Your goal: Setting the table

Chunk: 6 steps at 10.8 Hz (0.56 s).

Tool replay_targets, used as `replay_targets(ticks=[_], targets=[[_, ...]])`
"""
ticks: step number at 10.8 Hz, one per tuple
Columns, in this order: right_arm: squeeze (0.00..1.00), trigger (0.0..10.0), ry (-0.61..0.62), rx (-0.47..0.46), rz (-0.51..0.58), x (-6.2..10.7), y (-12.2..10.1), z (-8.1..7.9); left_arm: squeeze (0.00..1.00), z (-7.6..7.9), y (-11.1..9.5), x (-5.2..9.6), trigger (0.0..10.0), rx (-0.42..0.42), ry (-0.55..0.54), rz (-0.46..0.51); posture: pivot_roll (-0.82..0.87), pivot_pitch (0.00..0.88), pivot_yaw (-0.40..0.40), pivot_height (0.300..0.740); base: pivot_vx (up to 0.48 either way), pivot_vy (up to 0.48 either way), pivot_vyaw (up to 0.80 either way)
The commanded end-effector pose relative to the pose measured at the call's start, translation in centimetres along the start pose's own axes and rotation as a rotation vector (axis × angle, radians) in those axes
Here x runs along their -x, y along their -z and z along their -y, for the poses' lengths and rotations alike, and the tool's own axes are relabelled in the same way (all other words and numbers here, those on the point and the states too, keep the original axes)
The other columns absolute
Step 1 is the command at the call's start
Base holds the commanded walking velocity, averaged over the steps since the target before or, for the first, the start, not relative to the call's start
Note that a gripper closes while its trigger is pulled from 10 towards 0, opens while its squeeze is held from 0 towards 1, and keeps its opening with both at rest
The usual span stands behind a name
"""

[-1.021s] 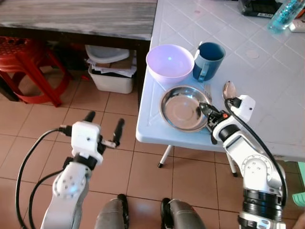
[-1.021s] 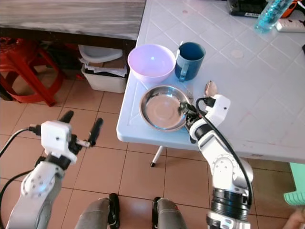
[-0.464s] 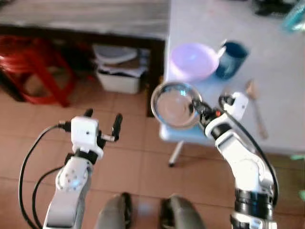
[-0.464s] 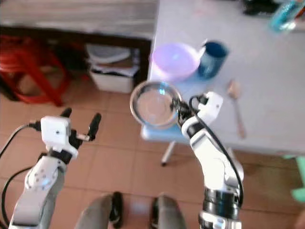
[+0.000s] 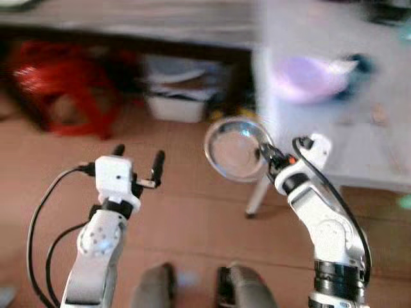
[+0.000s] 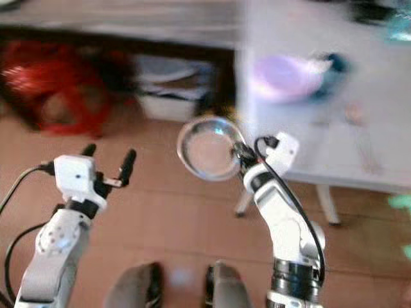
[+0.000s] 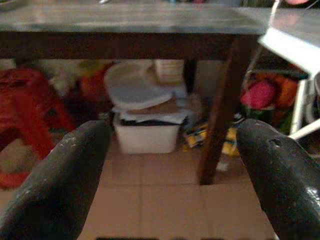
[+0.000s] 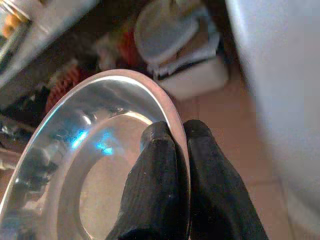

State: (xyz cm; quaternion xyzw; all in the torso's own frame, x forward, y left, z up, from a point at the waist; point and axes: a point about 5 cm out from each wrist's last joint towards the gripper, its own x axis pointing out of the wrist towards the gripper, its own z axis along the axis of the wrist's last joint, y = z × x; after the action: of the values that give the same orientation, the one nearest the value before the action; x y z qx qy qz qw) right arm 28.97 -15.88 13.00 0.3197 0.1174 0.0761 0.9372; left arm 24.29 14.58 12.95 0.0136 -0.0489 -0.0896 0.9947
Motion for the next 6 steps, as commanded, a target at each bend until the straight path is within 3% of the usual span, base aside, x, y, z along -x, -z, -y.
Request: replay_targets(ticks=[1, 2, 4, 6], targets=[[0.0, 0.0, 0.051, 0.028, 0.021, 0.7, -0.1, 1.1, 0.0, 0.7, 0.0, 0.1, 10.0, 0.007, 0.037, 0.0, -0.05, 0.208, -0.026, 0.74, 0.0, 0.0, 0.0], [0.0, 0.0, 0.052, 0.095, 0.068, 0.7, -0.7, 0.8, 0.0, 0.7, 0.1, 0.1, 10.0, 0.003, 0.042, -0.001, -0.05, 0.208, -0.023, 0.74, 0.0, 0.0, 0.0], [0.0, 0.0, 0.02, 0.343, 0.198, 0.6, -2.5, -0.6, 0.0, 0.7, 0.4, -0.2, 10.0, 0.022, 0.028, -0.008, -0.05, 0.197, -0.018, 0.74, 0.257, 0.405, 0.0], [0.0, 0.0, 0.002, 0.449, 0.252, 0.6, -2.9, -1.2, 0.0, 0.5, 0.5, -0.6, 10.0, 0.012, -0.022, -0.001, -0.05, 0.189, -0.018, 0.74, 0.255, 0.407, 0.0]])
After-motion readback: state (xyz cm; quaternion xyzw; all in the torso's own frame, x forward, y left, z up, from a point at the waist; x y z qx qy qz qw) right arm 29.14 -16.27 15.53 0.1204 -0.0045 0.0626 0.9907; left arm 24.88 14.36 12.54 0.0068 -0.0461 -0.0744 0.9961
